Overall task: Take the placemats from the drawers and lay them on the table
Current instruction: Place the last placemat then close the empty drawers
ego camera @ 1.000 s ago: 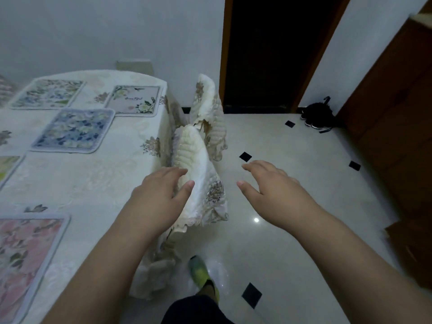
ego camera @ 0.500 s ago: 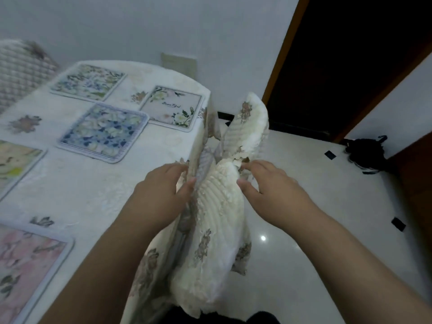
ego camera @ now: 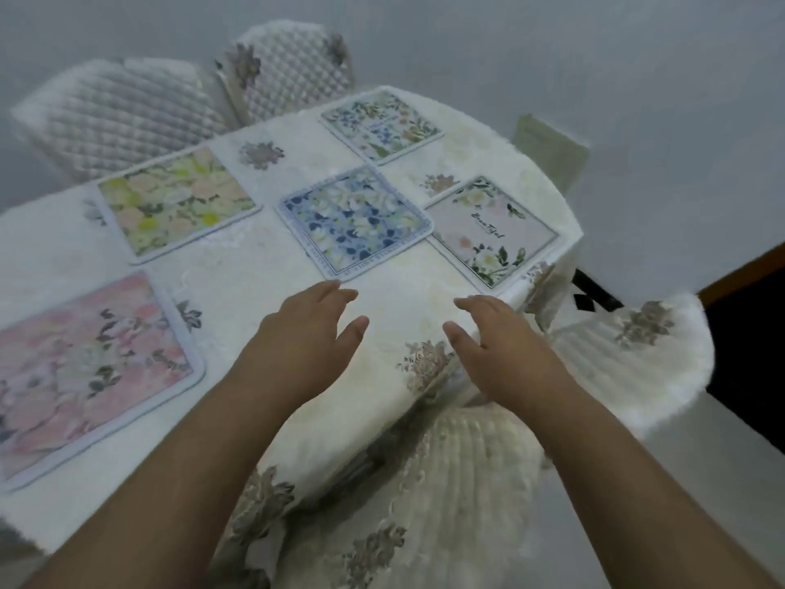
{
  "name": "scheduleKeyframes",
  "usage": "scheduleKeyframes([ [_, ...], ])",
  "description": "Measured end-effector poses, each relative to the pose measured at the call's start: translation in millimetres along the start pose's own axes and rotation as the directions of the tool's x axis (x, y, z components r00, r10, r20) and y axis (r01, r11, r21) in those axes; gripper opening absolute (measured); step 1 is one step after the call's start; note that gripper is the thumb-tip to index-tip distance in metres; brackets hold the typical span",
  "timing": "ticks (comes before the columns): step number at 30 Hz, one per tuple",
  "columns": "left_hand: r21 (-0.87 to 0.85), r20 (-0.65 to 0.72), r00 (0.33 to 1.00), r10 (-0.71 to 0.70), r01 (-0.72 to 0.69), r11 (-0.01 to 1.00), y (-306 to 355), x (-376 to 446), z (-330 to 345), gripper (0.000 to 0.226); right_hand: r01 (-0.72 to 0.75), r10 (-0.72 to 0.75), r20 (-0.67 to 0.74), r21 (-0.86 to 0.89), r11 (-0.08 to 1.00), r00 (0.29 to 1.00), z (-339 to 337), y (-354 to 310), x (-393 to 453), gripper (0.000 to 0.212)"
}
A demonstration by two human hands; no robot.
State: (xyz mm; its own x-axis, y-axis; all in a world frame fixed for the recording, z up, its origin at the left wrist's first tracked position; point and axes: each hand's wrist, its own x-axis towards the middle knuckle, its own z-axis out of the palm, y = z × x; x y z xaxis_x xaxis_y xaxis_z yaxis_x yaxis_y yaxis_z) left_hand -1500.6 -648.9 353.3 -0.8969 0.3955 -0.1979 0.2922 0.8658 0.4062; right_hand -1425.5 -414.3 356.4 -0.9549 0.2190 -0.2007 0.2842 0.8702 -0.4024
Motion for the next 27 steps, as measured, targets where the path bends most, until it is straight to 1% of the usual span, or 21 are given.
scheduleKeyframes([
  [3,-0.026,-0.051,0.989,-0.142,0.141,0.99,3.9,18.6,20.5,0.055,0.105,-0.105,0.091,0.007,0.994,0.99,12.6,12.3,62.6,0.051],
  [6,-0.061,-0.082,0.959,-0.27,0.265,0.962,4.2,36.1,45.9,0.054,0.215,-0.214,0.156,0.011,0.977,0.964,32.1,16.9,114.5,0.05],
  [8,-0.082,-0.084,0.94,-0.33,0.324,0.943,2.4,52.1,64.7,0.054,0.271,-0.269,0.192,0.015,0.962,0.944,45.4,21.0,144.7,0.05],
  [12,-0.075,-0.049,0.913,-0.406,0.402,0.913,-5.6,89.7,102.4,0.056,0.32,-0.306,0.25,-0.014,0.947,0.918,74.2,29.9,198.6,0.05],
  [17,0.066,0.0,0.908,-0.418,0.417,0.907,-32.0,140.2,129.1,0.064,0.353,-0.322,0.346,-0.028,0.935,0.881,114.4,20.0,261.3,0.051],
  [21,0.115,0.049,0.905,-0.422,0.415,0.903,-53.9,170.0,142.1,0.06,0.356,-0.323,0.358,-0.029,0.934,0.876,134.4,20.5,288.8,0.05],
  [24,0.129,0.059,0.905,-0.421,0.411,0.902,-63.2,185.2,150.5,0.054,0.367,-0.324,0.369,-0.051,0.929,0.871,144.7,28.1,301.1,0.049],
  [27,0.171,0.034,0.91,-0.413,0.402,0.9,-69.0,195.9,157.4,0.064,0.39,-0.34,0.359,-0.073,0.918,0.869,150.1,35.7,311.1,0.049],
])
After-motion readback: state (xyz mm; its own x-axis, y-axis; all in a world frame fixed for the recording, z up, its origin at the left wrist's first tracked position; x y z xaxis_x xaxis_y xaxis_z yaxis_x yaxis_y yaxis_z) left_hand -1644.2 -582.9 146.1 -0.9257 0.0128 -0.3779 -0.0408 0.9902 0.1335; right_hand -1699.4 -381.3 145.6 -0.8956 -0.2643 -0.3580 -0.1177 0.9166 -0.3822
